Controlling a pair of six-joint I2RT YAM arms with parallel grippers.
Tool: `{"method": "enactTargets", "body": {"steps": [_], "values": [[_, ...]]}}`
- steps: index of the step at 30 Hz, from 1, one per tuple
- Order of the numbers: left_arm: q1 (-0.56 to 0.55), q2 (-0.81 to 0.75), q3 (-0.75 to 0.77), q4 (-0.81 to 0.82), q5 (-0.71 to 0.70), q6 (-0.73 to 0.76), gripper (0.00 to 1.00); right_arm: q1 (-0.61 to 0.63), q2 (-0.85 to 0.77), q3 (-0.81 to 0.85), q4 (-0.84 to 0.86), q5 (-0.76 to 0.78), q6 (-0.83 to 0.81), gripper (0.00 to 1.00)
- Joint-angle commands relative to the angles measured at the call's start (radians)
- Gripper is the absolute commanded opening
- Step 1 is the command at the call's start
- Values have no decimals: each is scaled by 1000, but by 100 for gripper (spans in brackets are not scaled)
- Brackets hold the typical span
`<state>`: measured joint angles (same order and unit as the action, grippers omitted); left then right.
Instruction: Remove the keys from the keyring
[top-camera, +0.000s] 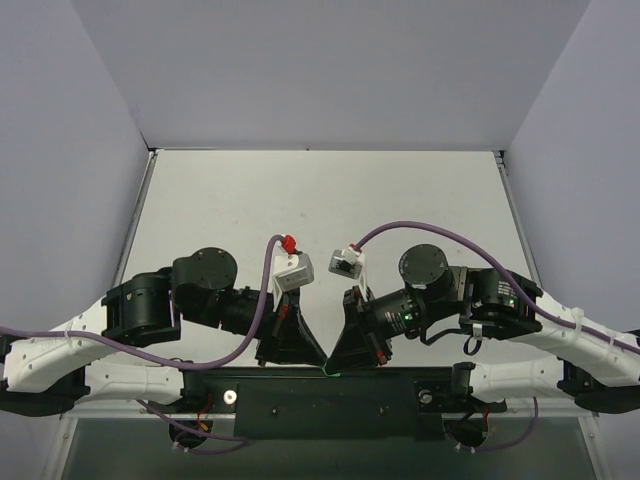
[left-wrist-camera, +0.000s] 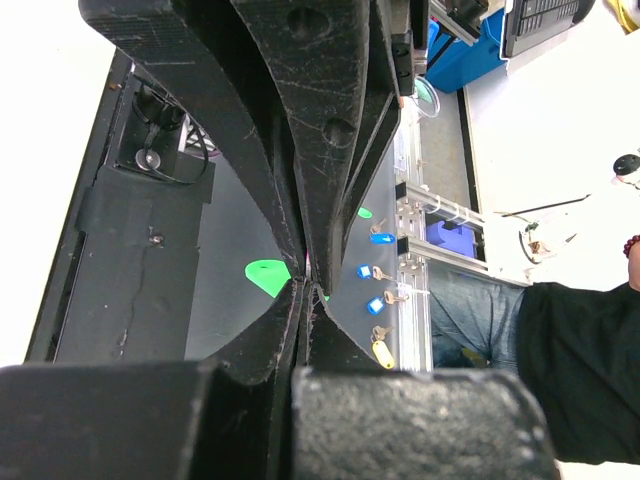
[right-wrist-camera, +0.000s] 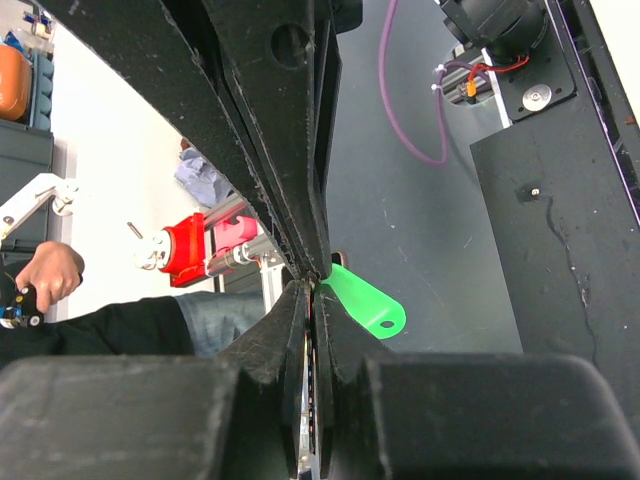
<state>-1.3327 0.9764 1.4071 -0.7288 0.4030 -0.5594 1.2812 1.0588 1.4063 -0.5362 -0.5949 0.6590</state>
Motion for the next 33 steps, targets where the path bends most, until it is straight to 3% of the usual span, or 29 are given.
{"method": "enactTargets", "body": {"steps": [1, 24, 26, 29, 30, 31, 32, 33], "values": [[-13, -30, 47, -18, 172, 13, 0, -46, -33, 14, -65, 37, -38, 0], [-11, -50, 41, -118, 189, 26, 0, -77, -39, 52, -130, 23, -61, 0], [-11, -53, 46, -130, 126, 21, 0, -75, -40, 54, -131, 30, -61, 0], [-11, -70, 55, -132, -91, -25, 0, -77, -46, 57, -130, 61, -61, 0], [-11, -76, 38, -100, -139, -68, 4, -77, -51, 56, -130, 75, -58, 0], [-11, -96, 27, -78, -194, -85, 18, -77, -56, 53, -128, 104, -55, 0], [-11, -110, -2, -13, -213, -115, 22, -79, -65, 48, -110, 113, -49, 0], [-11, -139, -23, 29, -257, -152, 34, -76, -71, 34, -96, 127, -36, 0]]}}
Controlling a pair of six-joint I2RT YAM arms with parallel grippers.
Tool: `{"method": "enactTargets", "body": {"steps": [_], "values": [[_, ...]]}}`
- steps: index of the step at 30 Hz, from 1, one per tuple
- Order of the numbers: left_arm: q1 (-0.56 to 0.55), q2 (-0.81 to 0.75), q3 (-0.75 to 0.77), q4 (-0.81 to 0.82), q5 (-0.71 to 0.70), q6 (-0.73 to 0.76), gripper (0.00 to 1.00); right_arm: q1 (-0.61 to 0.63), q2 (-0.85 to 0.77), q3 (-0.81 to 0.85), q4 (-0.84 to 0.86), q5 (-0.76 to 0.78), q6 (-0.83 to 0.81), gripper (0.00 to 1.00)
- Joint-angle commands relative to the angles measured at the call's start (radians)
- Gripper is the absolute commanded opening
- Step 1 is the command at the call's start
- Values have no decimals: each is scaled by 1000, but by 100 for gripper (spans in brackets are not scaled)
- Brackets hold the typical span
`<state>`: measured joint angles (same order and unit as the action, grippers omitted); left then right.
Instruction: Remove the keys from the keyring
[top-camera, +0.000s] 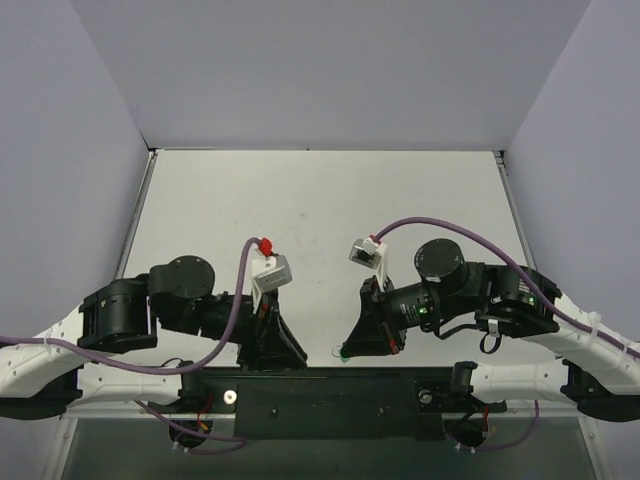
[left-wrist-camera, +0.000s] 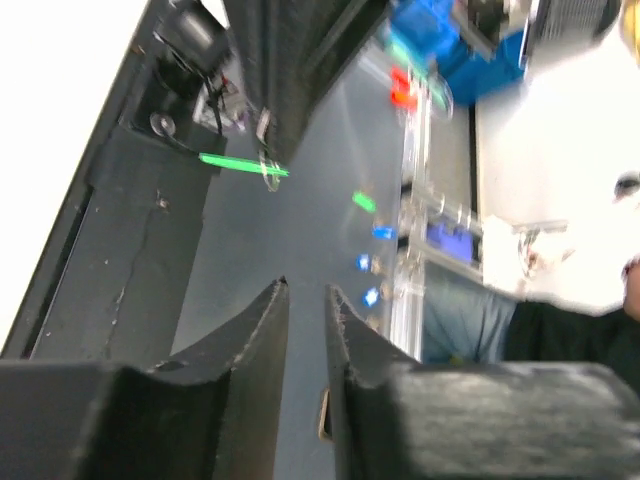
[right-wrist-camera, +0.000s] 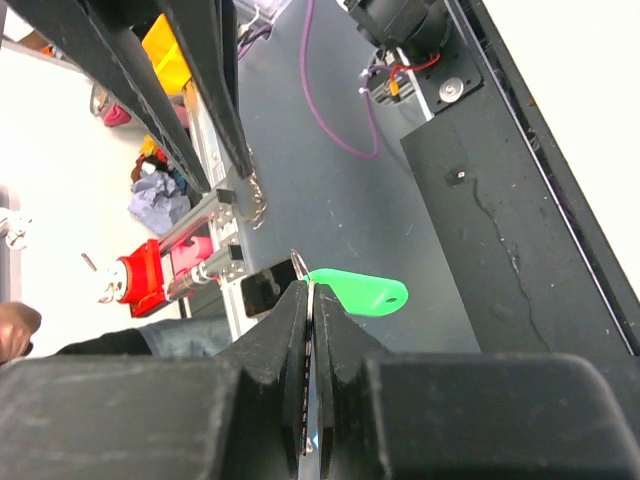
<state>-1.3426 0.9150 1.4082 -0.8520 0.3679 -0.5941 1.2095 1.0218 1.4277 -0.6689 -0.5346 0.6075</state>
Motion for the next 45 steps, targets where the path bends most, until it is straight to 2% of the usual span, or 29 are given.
{"method": "enactTargets", "body": {"steps": [1, 2, 5, 14, 18, 28, 37, 43, 44, 45], "values": [[-1, -96, -73, 235, -239, -131, 40, -5, -35, 7, 60, 74, 23, 0], [-1, -126, -90, 272, -282, -150, 46, -4, -42, 2, 71, 90, 34, 0], [-1, -166, -156, 388, -352, -170, 53, -5, -43, -3, 114, 114, 66, 0], [-3, -166, -219, 544, -388, -199, 54, -7, -83, -9, 201, 209, 110, 0], [-10, -157, -227, 574, -397, -193, 54, -7, -101, -18, 232, 255, 126, 0], [-17, -105, -224, 622, -389, -182, 52, -5, -101, -15, 258, 259, 146, 0], [-17, -85, -218, 631, -389, -179, 38, -5, -92, -24, 285, 237, 161, 0], [-17, -80, -219, 631, -389, -181, 9, -5, -88, -26, 299, 220, 167, 0], [-17, -80, -218, 631, -389, -181, 0, -5, -89, -24, 304, 219, 169, 0], [-17, -79, -216, 631, -388, -181, 0, -7, -86, -26, 307, 213, 172, 0]]}}
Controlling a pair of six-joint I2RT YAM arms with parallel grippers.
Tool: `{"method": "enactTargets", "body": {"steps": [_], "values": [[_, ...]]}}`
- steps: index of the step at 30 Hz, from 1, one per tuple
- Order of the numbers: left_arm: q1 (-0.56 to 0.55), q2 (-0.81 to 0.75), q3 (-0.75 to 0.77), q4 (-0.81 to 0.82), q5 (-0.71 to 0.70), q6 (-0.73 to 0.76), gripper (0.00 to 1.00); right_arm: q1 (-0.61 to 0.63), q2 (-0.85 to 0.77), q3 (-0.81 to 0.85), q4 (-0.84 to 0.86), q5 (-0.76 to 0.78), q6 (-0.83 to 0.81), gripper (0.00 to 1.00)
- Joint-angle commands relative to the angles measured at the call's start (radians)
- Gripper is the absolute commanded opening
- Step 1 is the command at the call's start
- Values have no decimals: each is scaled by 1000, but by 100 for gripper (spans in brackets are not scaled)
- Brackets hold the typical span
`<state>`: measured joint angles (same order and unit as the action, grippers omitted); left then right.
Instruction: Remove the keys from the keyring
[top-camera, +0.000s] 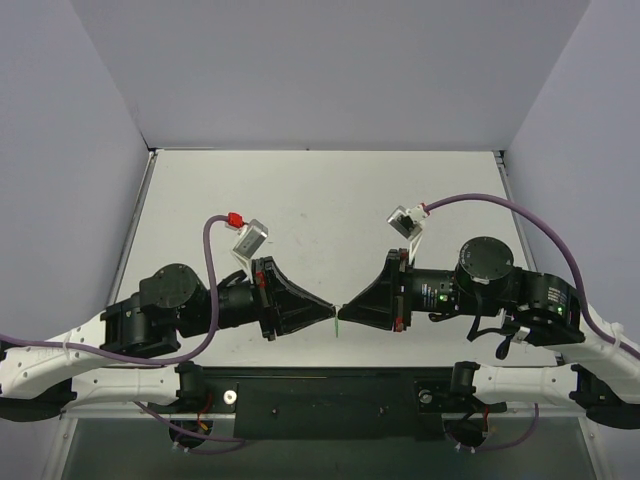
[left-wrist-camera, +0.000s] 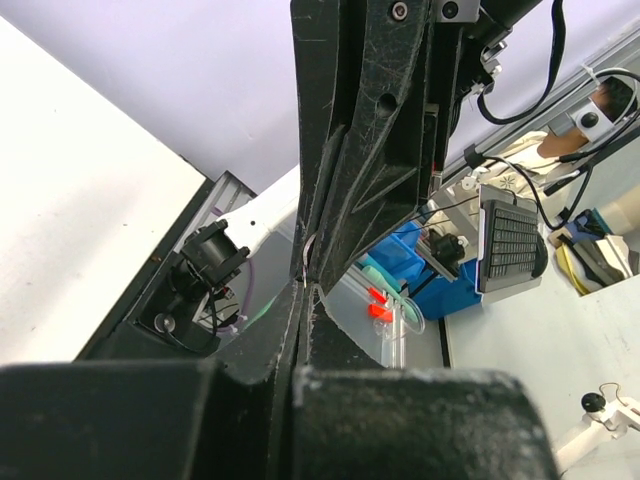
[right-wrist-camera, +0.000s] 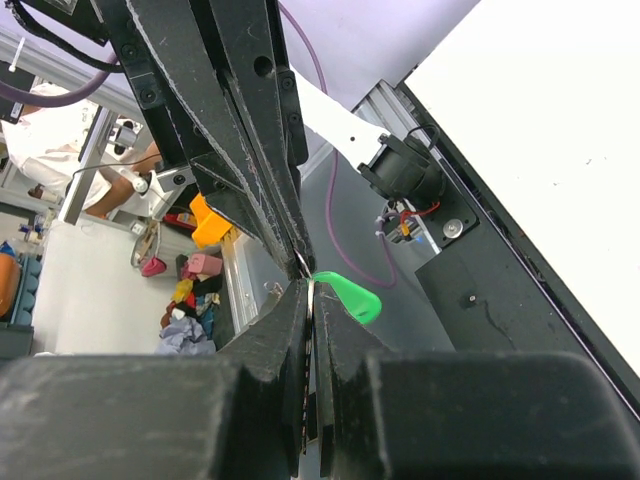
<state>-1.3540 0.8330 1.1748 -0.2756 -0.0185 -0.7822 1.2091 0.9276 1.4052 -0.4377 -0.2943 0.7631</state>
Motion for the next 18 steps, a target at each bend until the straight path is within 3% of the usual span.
{"method": "enactTargets", "body": {"steps": [1, 18], "values": [[-5, 3, 17, 53, 5, 8, 0, -5, 7, -3, 76, -31, 16, 0], [-5, 90, 186, -293, 176, 95, 0, -14, -29, 69, -110, -37, -54, 0]]}}
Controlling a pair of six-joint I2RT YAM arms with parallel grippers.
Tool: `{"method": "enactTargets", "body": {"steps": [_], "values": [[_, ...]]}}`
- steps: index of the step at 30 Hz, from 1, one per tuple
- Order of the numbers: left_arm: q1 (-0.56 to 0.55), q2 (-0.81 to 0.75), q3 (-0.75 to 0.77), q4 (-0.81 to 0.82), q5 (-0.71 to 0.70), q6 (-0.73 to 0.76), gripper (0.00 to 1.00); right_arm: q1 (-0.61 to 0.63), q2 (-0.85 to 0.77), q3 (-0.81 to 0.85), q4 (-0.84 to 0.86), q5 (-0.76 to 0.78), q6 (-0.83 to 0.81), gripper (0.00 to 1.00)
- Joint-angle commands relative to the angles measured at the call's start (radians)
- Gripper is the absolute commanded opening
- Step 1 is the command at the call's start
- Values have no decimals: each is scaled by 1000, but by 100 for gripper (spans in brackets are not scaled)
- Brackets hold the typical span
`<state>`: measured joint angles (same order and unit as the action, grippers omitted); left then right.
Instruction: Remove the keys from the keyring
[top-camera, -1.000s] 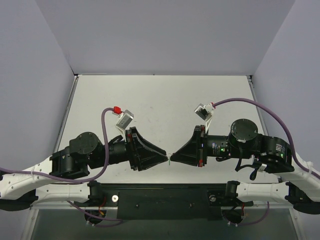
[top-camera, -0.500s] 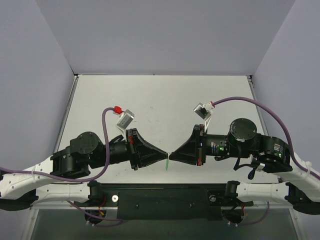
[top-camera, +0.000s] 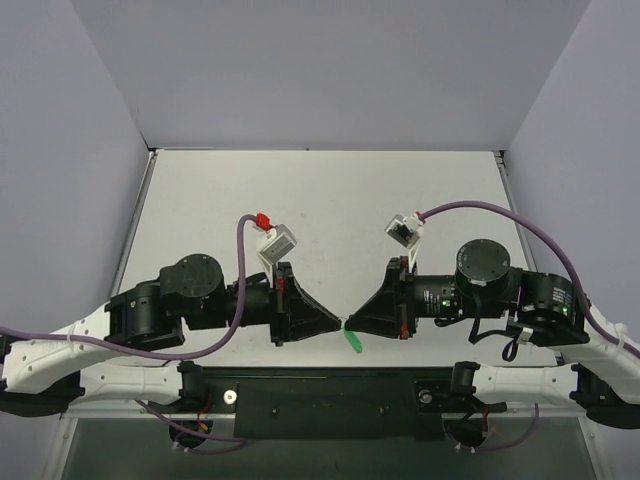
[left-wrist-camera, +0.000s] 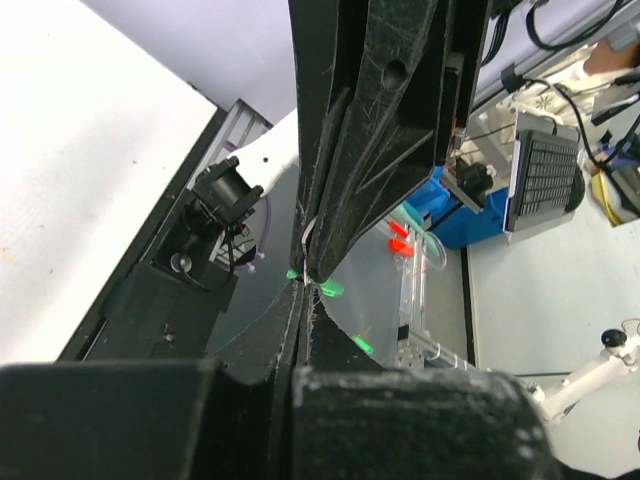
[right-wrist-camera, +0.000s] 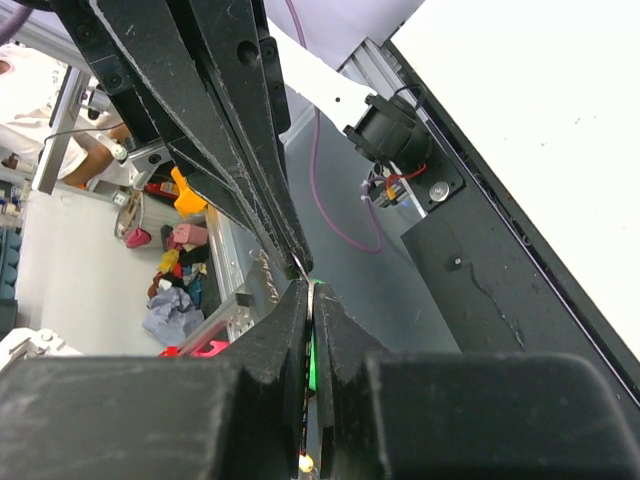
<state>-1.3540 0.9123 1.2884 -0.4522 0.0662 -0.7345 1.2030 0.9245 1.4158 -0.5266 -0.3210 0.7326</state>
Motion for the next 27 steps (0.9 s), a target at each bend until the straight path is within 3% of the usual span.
{"method": "enactTargets", "body": {"steps": [1, 11, 16, 18, 21, 23, 27], "values": [[-5, 13, 80, -138, 93, 52, 0, -8, -24, 64, -30, -9, -27, 0], [-5, 17, 109, -224, 175, 81, 0, -11, -4, 126, -87, -55, -47, 0], [-4, -24, 100, -192, 51, 51, 0, -10, 13, 129, -85, -63, -42, 0], [-2, -64, 66, -93, -8, 32, 14, -10, 16, 129, -84, -55, -42, 0], [-4, -150, -15, 50, -57, 4, 48, -11, 17, 130, -72, -36, -35, 0], [-4, -176, -82, 147, -57, -14, 58, -10, 20, 133, -61, -35, -30, 0], [-4, -156, -95, 205, -57, -26, 66, -11, 27, 133, -44, -38, -21, 0]]}}
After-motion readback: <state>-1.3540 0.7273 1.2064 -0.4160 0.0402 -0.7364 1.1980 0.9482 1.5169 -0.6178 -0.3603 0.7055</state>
